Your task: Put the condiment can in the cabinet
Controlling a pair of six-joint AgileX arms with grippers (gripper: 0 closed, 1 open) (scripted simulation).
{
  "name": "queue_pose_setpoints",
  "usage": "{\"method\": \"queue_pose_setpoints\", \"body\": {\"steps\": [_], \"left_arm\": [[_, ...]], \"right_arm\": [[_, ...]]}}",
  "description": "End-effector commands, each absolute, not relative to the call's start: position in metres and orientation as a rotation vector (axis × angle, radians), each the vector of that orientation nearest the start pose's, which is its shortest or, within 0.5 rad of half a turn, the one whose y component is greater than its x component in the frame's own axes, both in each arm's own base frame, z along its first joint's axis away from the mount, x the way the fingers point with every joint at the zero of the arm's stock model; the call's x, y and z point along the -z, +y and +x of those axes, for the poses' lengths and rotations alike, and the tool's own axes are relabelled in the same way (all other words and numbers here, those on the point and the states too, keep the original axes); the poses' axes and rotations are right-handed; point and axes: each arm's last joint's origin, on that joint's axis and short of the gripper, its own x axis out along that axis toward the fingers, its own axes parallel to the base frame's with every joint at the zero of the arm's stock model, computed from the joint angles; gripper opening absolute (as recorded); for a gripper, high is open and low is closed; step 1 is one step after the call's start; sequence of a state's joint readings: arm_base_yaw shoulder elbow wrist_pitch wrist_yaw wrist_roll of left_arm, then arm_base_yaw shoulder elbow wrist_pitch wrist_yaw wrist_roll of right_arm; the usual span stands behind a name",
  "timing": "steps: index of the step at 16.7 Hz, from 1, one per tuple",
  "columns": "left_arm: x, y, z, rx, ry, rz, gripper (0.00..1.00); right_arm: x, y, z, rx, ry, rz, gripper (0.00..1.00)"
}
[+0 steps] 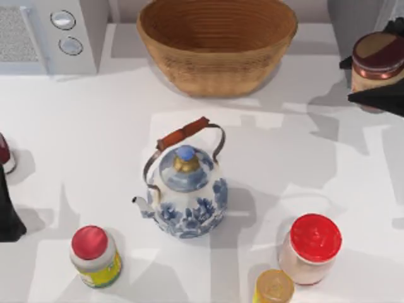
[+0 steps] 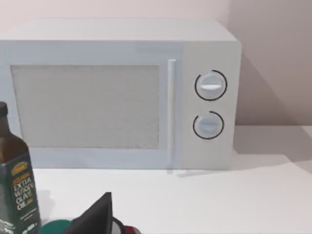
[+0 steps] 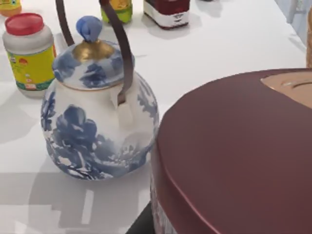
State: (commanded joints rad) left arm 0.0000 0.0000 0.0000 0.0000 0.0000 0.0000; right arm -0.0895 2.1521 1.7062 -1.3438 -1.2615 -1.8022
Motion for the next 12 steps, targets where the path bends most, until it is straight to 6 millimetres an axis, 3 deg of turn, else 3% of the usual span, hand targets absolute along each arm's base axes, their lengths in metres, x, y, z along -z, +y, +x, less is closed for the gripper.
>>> {"method": "queue_pose_setpoints", "body": {"steps": [7,12], "left_arm": [[-0.160,-0.001,0.106,0.000,0.000,0.000,1.00],[-0.160,-0.001,0.106,0.000,0.000,0.000,1.00]], "right_arm": [[-0.188,0.001,0.398,-1.551,0.282,-0.209,0.00],[-0.197,0.011,0.367,-1.537,0.464,-0.213,0.00]]}}
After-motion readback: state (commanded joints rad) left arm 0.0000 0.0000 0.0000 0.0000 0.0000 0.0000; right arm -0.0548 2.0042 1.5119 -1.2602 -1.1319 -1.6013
